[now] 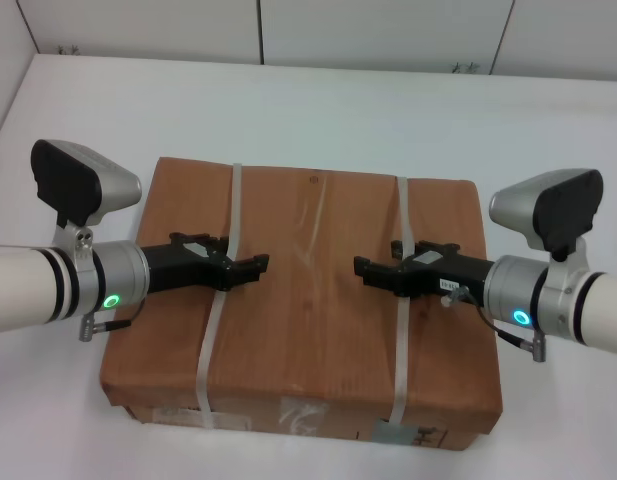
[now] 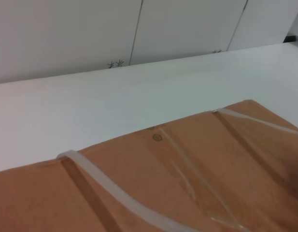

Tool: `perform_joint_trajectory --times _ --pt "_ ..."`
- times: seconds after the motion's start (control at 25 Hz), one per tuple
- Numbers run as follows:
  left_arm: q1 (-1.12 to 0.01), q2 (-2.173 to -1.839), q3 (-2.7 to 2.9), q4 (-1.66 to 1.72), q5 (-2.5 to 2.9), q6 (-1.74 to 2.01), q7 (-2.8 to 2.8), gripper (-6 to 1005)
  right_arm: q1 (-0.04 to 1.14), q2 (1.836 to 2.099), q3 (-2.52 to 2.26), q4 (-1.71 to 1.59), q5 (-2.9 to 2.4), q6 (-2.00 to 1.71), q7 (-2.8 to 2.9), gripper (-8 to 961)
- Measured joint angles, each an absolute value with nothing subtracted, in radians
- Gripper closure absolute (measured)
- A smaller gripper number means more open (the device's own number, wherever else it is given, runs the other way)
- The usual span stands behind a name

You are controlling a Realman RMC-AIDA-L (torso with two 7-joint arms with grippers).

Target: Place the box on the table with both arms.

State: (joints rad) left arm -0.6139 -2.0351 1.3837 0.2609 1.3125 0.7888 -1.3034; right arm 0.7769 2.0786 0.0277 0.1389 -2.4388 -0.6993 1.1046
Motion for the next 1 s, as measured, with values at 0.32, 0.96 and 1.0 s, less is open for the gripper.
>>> perform_joint_trajectory --times 0.32,0.96,1.0 --pt "-0.611 -2.032 1.379 0.269 1.306 0.792 -1.304 263 0.723 2.077 0.072 0.097 -2.437 -0.778 1.107 116" --pt "-0.541 -2.022 1.367 0.421 1.301 0.866 -1.320 262 0.629 2.077 0.092 -0.087 -2.412 -1.107 1.078 82" --pt "-0.532 -2.021 1.361 0.437 1.301 0.886 -1.321 262 0.625 2.077 0.092 -0.100 -2.410 -1.135 1.070 82"
